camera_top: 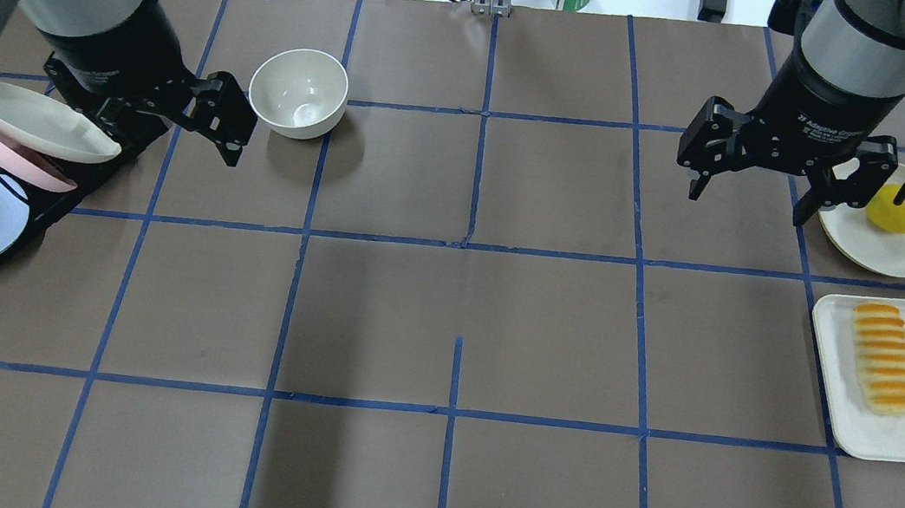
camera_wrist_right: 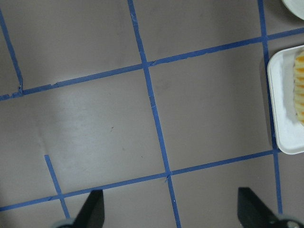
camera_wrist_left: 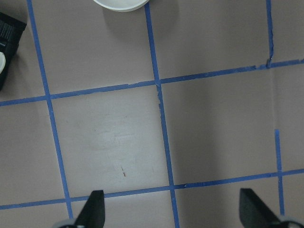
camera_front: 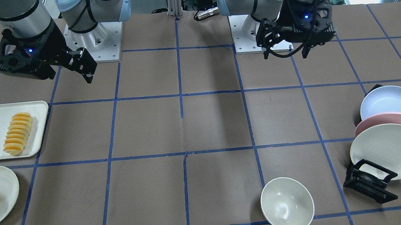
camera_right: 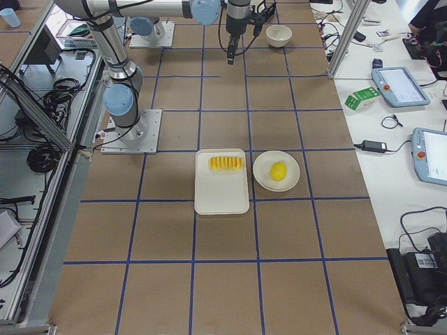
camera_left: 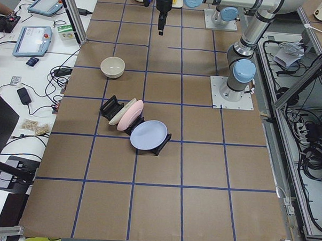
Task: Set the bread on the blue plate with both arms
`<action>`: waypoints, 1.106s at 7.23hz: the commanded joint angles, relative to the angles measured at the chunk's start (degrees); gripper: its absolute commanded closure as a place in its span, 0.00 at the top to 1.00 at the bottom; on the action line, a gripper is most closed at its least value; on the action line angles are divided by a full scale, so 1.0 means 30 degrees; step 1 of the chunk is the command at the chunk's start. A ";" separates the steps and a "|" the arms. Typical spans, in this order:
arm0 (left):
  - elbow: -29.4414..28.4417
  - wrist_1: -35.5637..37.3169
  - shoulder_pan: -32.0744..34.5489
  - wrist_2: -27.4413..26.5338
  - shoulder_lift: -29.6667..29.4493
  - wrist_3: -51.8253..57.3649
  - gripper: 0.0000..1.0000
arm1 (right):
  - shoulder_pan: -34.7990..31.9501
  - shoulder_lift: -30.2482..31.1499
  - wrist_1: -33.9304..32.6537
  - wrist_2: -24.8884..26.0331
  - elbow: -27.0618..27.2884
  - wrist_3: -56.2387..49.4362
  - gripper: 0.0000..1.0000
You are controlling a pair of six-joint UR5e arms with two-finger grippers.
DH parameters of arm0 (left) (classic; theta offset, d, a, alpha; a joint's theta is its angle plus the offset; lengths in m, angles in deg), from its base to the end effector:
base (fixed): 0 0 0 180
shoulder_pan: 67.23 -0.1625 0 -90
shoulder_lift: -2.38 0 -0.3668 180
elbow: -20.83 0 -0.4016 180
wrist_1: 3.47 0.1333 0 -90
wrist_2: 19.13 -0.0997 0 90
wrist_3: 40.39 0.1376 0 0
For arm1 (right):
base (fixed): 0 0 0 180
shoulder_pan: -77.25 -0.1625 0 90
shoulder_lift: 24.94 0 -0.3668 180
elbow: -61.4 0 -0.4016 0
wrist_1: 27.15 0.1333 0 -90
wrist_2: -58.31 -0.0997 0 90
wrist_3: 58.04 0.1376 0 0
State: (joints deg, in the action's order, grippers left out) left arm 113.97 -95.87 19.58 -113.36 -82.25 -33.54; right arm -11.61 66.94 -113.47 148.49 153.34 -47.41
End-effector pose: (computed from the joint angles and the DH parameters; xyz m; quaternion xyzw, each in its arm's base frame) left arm -0.0970 -0.4724 0.4058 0.0320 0.9988 0.0047 0.0366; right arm 0.1233 -0.4826 0.3849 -0.1024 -0.9942 -0.0324 0.0043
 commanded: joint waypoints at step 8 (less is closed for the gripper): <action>0.2871 0.6033 -1.5926 -0.0876 -0.2222 0.1499 1.00 | 0.4291 -0.1239 0.0093 0.1610 0.0524 -0.3959 1.00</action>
State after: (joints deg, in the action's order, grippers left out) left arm 119.96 -82.45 -26.28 -116.27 -86.67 -28.80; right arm -4.11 63.77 -112.87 152.76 153.95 -52.55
